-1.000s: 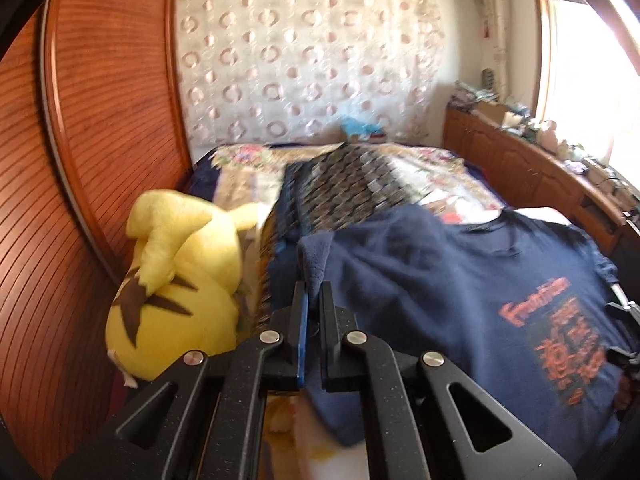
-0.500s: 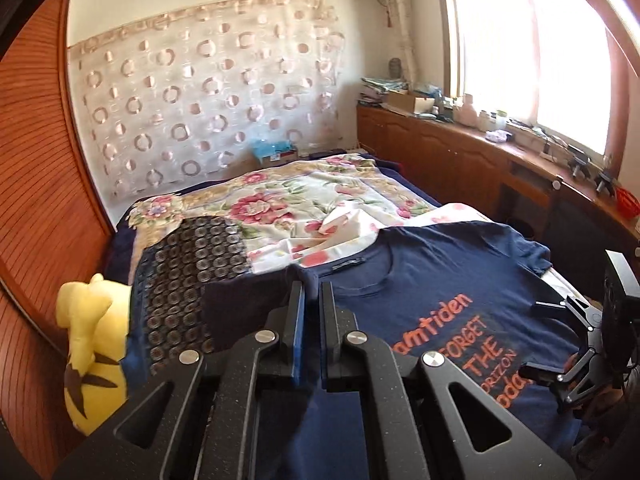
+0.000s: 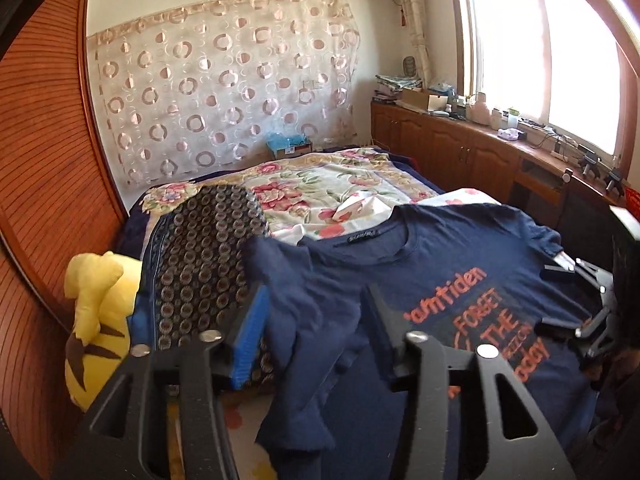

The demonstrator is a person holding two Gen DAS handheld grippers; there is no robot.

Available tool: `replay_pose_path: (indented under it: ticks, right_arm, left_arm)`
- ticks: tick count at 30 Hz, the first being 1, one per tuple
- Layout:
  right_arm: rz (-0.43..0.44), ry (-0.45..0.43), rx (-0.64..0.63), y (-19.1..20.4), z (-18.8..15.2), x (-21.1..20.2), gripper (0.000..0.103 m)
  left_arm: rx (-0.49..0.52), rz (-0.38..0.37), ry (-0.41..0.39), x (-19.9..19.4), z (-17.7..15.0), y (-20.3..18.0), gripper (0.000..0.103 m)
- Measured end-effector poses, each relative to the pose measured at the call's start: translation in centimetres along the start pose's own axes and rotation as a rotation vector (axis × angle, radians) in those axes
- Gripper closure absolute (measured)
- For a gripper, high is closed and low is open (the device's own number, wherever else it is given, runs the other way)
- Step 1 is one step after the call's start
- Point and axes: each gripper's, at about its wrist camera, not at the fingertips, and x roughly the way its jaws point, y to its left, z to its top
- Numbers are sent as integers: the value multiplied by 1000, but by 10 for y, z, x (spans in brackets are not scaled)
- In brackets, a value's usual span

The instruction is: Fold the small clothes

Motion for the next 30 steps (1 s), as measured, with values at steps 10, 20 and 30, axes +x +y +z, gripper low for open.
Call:
replay_pose_path:
  ticks: [10,20,30]
  right_arm:
    - [140,71,-67,20,26,34,20]
    - [345,211,-214,97,37,100,42]
    - [420,319,-315,139,32,167,75]
  left_arm:
    - [-121,49,6,-16,-68,26,25]
    - [-240,106,-48,-56,-103,57,25]
    - [-280,142,-56,-68,-114,74,25]
